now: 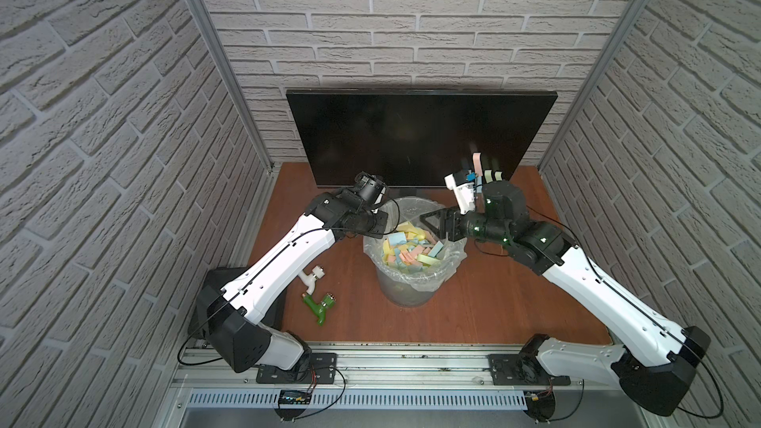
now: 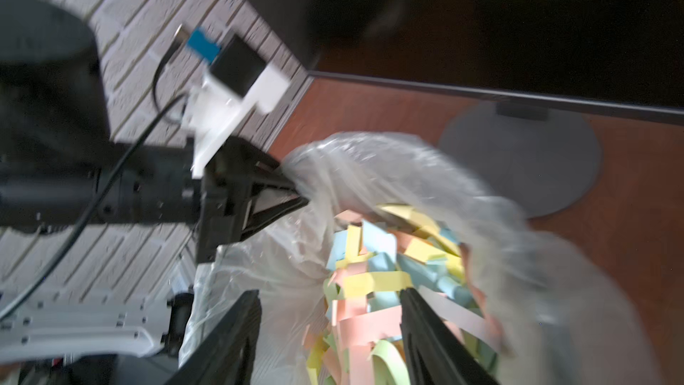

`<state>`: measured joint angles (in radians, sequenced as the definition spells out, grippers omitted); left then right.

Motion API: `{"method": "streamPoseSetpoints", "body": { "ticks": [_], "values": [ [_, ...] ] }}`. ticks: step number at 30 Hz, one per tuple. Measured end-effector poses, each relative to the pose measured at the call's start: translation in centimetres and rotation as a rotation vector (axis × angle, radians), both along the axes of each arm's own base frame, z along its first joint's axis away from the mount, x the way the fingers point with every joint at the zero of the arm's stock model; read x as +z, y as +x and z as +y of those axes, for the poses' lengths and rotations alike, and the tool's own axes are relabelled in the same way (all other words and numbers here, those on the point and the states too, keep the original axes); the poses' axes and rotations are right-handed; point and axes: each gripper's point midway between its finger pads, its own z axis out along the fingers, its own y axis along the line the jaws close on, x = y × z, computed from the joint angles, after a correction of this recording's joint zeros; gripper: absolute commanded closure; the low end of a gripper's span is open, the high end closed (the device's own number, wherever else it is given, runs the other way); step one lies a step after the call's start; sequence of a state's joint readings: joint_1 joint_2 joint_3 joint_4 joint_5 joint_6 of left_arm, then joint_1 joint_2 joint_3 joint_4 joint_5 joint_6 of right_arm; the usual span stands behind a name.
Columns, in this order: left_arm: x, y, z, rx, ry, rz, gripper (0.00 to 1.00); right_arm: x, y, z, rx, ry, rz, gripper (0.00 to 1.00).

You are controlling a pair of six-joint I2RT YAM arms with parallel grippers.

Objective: Remove the sticky note from the monitor
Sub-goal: Tear off the sticky note from the monitor.

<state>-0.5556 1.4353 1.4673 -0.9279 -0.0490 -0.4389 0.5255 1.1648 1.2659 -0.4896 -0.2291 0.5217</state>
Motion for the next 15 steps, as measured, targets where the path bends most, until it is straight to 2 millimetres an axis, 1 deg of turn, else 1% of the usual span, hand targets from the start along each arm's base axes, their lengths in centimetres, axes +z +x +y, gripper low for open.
{"method": "streamPoseSetpoints", "body": {
  "ticks": [2, 5, 8, 11, 13, 15],
  "values": [
    [-0.1, 0.0, 0.0, 0.0, 0.001, 0.001, 0.75, 0.9, 1.0, -2.8, -0.092, 0.023, -0.006, 0.38],
    [-0.2, 0.0, 0.0, 0.0, 0.002, 0.004, 0.75, 1.9, 1.9, -5.8, -0.184, 0.042, -0.007, 0.37],
    [-0.2, 0.0, 0.0, 0.0, 0.002, 0.003, 0.75, 2.4, 2.8, -8.2, -0.256, 0.065, -0.003, 0.37],
    [-0.2, 0.0, 0.0, 0.0, 0.002, 0.003, 0.75, 2.4, 3.8, -10.7, -0.326, 0.093, 0.015, 0.36],
    [-0.2, 0.0, 0.0, 0.0, 0.002, 0.003, 0.75, 2.2, 4.4, -12.1, -0.363, 0.114, 0.03, 0.36],
    [-0.2, 0.0, 0.0, 0.0, 0.003, 0.003, 0.75, 2.0, 5.0, -12.9, -0.382, 0.134, 0.043, 0.37]
  ]
}}
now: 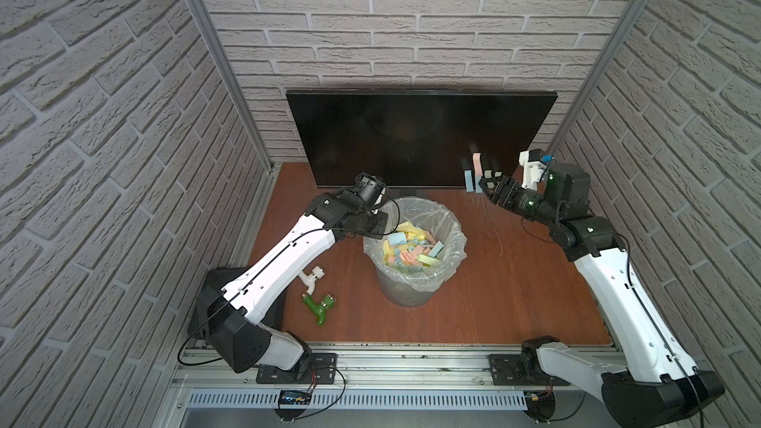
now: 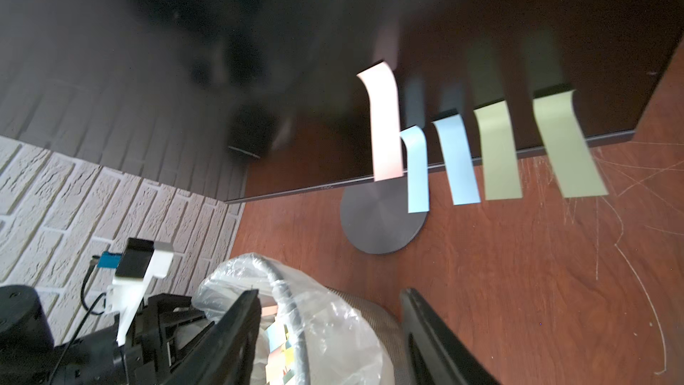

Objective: Remove the sticky note from the monitor
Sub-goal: Tear off the sticky note from the monitor.

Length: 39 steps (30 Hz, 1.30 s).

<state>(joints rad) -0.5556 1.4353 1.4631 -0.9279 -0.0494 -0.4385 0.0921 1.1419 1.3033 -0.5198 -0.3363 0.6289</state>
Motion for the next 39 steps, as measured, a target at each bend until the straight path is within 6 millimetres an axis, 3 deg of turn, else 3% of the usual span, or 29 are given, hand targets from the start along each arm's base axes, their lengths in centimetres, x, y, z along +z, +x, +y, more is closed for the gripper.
{"method": "streamPoseSetpoints", "body": {
  "ticks": [15, 31, 39],
  "values": [
    [0.0, 0.0, 0.0, 0.0, 0.0, 0.001, 0.75, -3.3, 4.7, 0.2, 0.031, 0.053, 0.062, 0.42],
    [0.0, -0.1, 0.0, 0.0, 0.002, 0.005, 0.75, -3.3, 7.1, 0.3, 0.016, 0.084, 0.039, 0.5],
    [-0.1, -0.1, 0.0, 0.0, 0.002, 0.005, 0.75, -3.0, 7.7, 0.3, 0.004, 0.106, 0.024, 0.71]
  ]
}}
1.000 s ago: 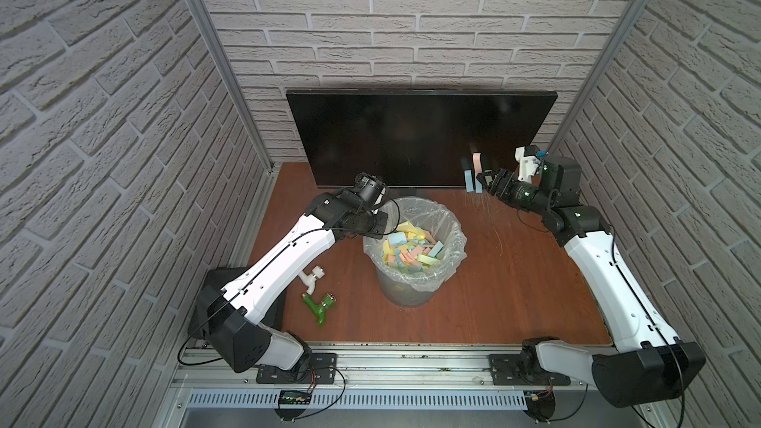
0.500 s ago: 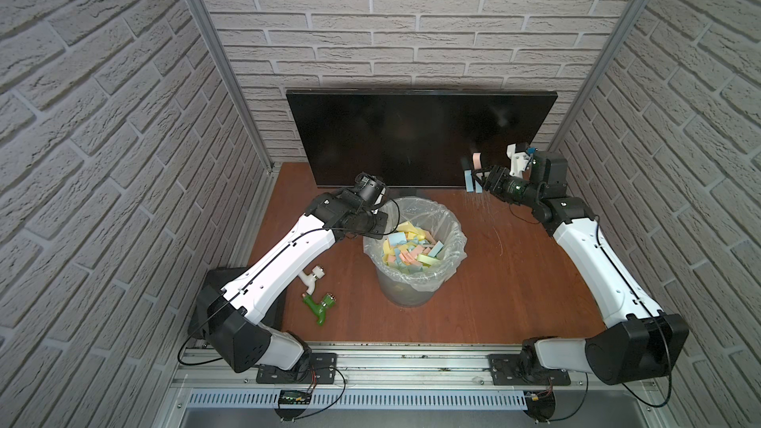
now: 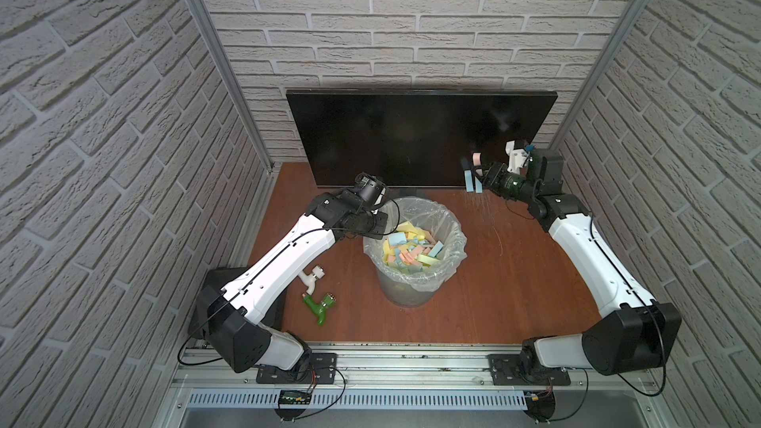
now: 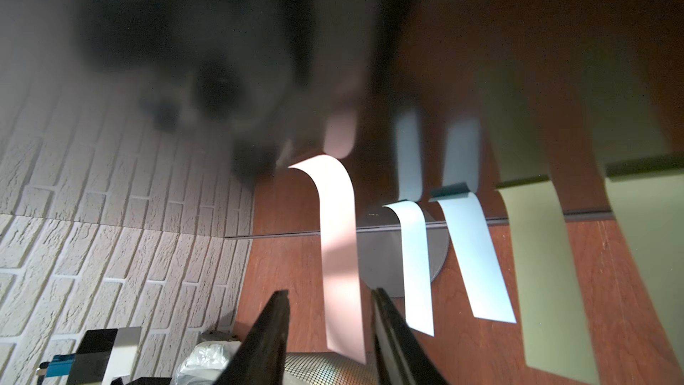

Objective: Remove the sticky note from the monitor
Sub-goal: Tear off the sticky note from the monitor.

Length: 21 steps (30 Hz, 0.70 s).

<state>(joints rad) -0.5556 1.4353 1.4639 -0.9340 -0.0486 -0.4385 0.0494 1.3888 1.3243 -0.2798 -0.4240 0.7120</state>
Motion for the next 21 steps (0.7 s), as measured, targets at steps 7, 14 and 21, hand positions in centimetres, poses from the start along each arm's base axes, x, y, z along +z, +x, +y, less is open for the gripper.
{"method": "streamPoseSetpoints", "body": {
  "ticks": [7, 14, 21],
  "values": [
    [0.0, 0.0, 0.0, 0.0, 0.0, 0.0, 0.75, 0.4, 0.2, -0.1, -0.01, 0.013, -0.011, 0.97],
    [0.0, 0.0, 0.0, 0.0, 0.0, 0.0, 0.75, 0.5, 0.0, -0.1, -0.014, 0.015, -0.02, 0.97],
    [0.0, 0.0, 0.0, 0.0, -0.001, 0.0, 0.75, 1.8, -1.0, 0.0, -0.011, 0.032, -0.05, 0.97]
  ]
}}
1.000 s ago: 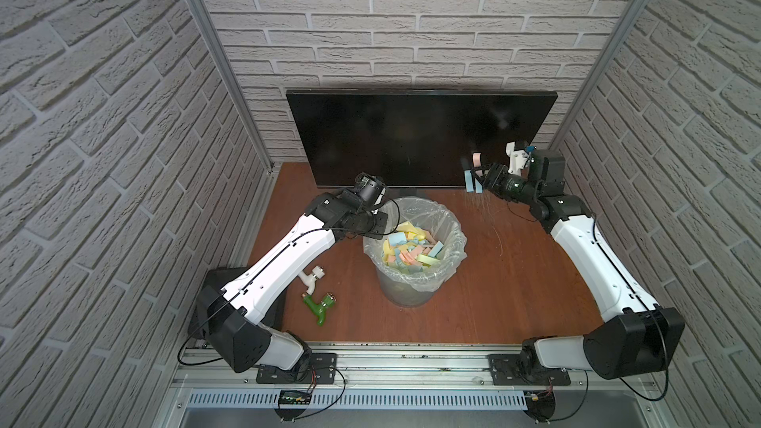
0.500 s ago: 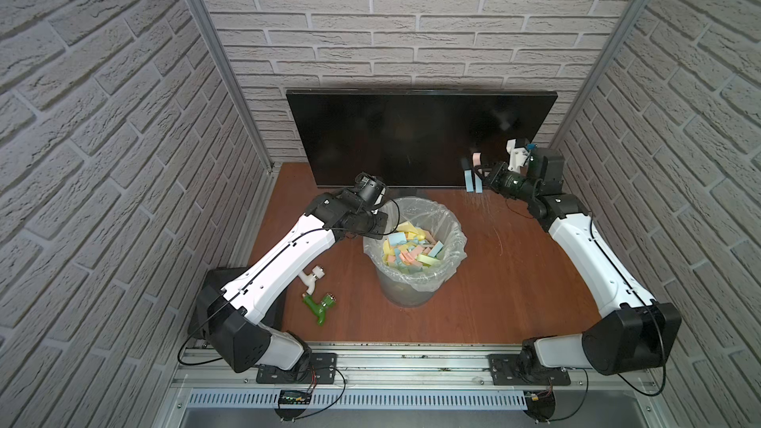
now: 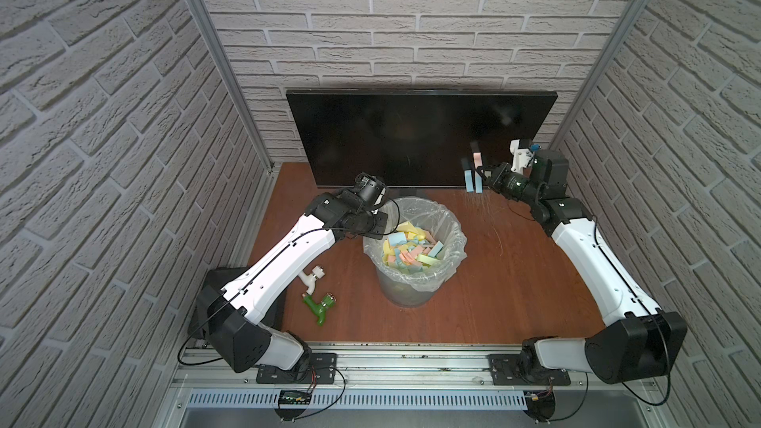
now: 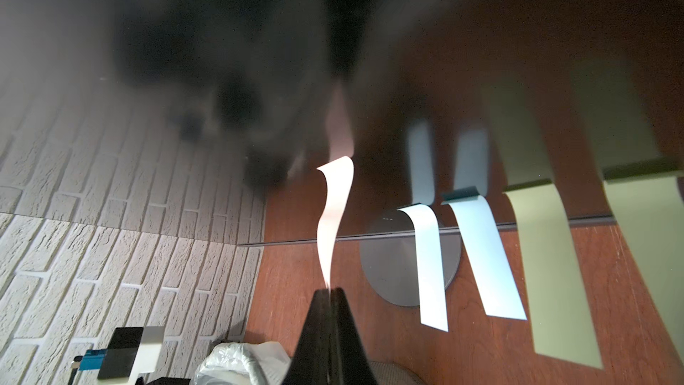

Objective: Remove the sticky note from the monitor
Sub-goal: Tear off the sticky note from the monitor, then place the sticky note in the trash bin.

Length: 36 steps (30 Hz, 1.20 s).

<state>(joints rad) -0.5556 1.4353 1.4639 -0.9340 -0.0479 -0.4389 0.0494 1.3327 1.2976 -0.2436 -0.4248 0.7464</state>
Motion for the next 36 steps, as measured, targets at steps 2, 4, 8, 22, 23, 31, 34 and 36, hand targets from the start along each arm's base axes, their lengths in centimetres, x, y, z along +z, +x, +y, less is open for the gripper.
{"method": "streamPoseSetpoints", "body": {
  "ticks": [2, 4, 8, 22, 23, 31, 34, 36],
  "values": [
    [0.0, 0.0, 0.0, 0.0, 0.0, 0.0, 0.75, 0.8, -0.5, 0.1, 0.006, 0.004, -0.019, 0.97],
    [0.0, 0.0, 0.0, 0.0, 0.0, 0.0, 0.75, 1.6, -1.0, 0.2, 0.016, 0.009, -0.038, 0.97],
    [0.0, 0.0, 0.0, -0.001, -0.001, 0.001, 0.75, 3.0, -2.1, 0.5, 0.037, 0.016, -0.074, 0.97],
    [0.0, 0.0, -0.1, -0.001, -0.003, 0.0, 0.75, 2.3, -10.8, 11.7, 0.411, -0.17, -0.075, 0.97],
    [0.0, 0.0, -0.1, -0.001, -0.003, 0.0, 0.75, 2.0, -11.5, 12.4, 0.439, -0.194, -0.071, 0.97],
    [0.0, 0.0, -0.1, -0.002, -0.003, 0.0, 0.75, -3.2, -15.1, 16.5, 0.604, -0.448, 0.003, 0.97],
    [0.0, 0.0, 0.0, -0.001, -0.002, 0.001, 0.75, -5.7, -15.4, 17.5, 0.642, -0.549, 0.046, 0.97],
    [0.0, 0.0, 0.0, -0.001, -0.002, 0.001, 0.75, -7.3, -15.5, 18.0, 0.665, -0.607, 0.073, 0.97]
  ]
}}
